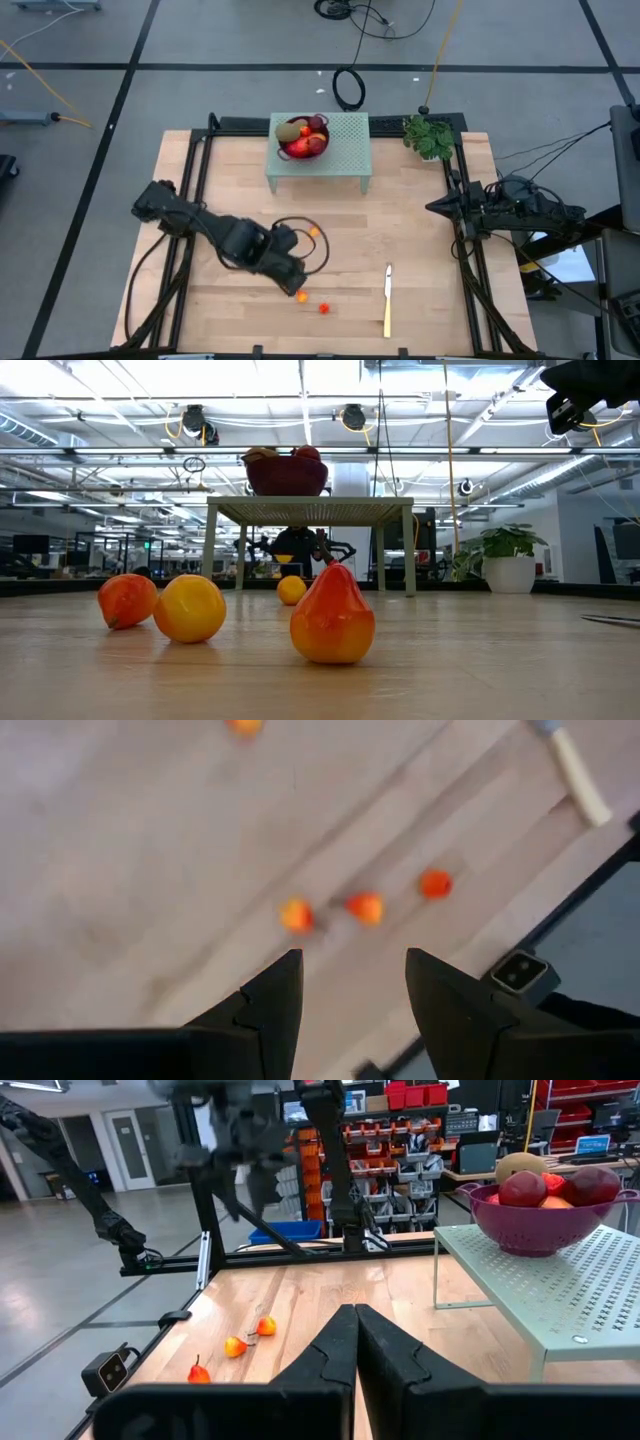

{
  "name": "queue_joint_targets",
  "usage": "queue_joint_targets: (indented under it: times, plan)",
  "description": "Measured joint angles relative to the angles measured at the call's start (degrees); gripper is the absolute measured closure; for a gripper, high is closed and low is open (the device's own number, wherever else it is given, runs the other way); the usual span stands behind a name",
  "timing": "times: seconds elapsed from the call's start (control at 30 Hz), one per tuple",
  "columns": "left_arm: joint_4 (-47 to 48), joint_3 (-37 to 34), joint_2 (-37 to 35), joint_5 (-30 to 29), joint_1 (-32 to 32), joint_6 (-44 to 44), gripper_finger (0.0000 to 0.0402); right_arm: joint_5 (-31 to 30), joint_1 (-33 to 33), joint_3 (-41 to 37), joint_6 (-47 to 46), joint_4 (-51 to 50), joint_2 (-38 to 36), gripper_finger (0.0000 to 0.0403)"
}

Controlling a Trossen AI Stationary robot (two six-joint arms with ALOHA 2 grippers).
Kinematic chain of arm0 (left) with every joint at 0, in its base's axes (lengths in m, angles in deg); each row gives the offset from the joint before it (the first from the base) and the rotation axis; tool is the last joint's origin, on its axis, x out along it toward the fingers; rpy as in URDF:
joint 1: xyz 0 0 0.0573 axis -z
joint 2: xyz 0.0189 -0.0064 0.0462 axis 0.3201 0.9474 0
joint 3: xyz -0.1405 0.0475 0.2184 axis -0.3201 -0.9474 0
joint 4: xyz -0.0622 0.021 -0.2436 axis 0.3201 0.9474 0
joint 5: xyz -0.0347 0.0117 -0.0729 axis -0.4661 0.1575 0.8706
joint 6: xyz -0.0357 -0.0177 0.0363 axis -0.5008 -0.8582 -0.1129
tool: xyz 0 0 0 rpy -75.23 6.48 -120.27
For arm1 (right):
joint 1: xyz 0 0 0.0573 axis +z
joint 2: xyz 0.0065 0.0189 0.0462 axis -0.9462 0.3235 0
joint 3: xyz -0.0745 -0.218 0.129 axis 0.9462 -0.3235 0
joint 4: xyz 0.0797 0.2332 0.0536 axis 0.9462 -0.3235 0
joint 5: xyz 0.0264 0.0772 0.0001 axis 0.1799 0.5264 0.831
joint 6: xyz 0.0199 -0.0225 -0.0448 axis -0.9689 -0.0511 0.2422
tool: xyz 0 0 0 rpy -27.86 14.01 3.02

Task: Pick & Place Fruit
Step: Put the orange peach in the red strainer bowl on the shelf

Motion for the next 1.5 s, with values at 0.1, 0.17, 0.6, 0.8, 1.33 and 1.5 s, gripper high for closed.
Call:
queue_joint_targets:
  times: [0.1, 0.17, 0.6, 0.8, 1.33, 1.5]
  plan:
    - [-4.09, -4.12, -0.02, 1.52, 1.65, -5.95, 0.0222, 0.00, 0.01, 0.00, 0.01, 0.00, -0.02, 0.0403]
    - [-7.85, -6.86, -0.02, 1.71, 2.75, -8.57, 0.0222, 0.00, 0.00, 0.00, 0.01, -0.02, 0.00, 0.0403]
    - [-19.28, -21.16, 0.00, 2.16, 3.97, -28.42, 0.0222, 0.00, 0.01, 0.00, 0.01, 0.02, 0.00, 0.0403]
    - [-19.22, -25.37, -0.02, 2.47, 3.93, -34.59, 0.0222, 0.00, 0.01, 0.00, 0.01, 0.00, -0.02, 0.0403]
    - [-36.49, -38.23, -0.03, 3.00, 1.75, -40.39, 0.0222, -0.02, 0.01, 0.00, 4.17, 0.01, -0.01, 0.0403]
    - [-37.04, -38.51, -0.04, 2.96, 1.61, -40.16, 0.0221, -0.02, -0.01, 0.00, 4.14, 0.00, 0.00, 0.0403]
